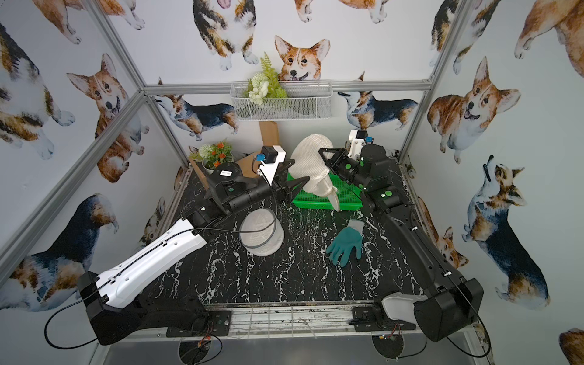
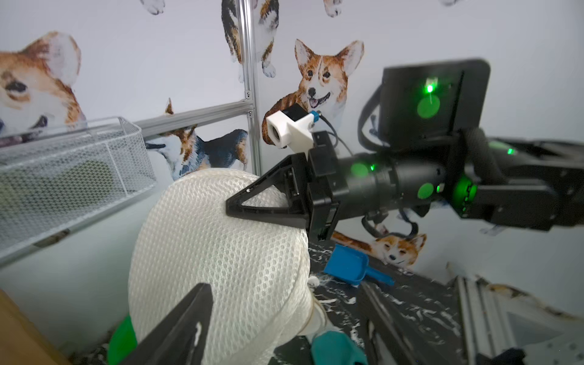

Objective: Turn the laundry bag inside out
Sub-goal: Turn over the laundry bag.

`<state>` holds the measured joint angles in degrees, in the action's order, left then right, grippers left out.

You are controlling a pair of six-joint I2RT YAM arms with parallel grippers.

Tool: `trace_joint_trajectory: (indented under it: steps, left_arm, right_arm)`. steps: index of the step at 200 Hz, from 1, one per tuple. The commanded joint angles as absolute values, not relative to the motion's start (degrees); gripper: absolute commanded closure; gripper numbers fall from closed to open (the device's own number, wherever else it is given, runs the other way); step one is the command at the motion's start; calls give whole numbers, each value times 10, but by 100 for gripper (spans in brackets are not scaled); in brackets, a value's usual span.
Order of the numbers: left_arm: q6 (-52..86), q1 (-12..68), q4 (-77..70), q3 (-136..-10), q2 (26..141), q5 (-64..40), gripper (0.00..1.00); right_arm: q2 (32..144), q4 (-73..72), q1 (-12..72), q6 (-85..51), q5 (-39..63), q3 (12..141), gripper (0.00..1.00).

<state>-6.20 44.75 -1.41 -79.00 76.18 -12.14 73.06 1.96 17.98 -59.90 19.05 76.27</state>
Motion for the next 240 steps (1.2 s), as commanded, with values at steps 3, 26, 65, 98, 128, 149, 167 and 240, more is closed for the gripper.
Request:
trace_joint_trajectory:
  steps: [3,26,65,98,128,149,167,240]
  left_arm:
    - [-302,452,33,-803,770,-105,24]
    - [-398,452,88,-824,787,-128,26]
    - [-463,453,74,-833,805,-94,38]
    - [-544,464,35,-830,817,-36,54]
    - [-608,474,-28,-818,822,13,76]
    - [-649,481,-58,-807,822,42,100]
    - [-640,482,-90,-792,816,52,100]
    - [-463,473,-242,-729,786,54,100]
  right_arm:
    - [735,50,192,-616,167,788,100]
    - [731,71,196,-614,172,795,100]
    - [720,77,201,-624,177,788,100]
    - [716,79,209,-635,182,794,100]
    - [713,98,212,-626,181,799,100]
    - [706,113,207,-594,176,805,87]
    - [692,125,182,-567,180,804,60]
    - [558,36,28,-623,294,622,31]
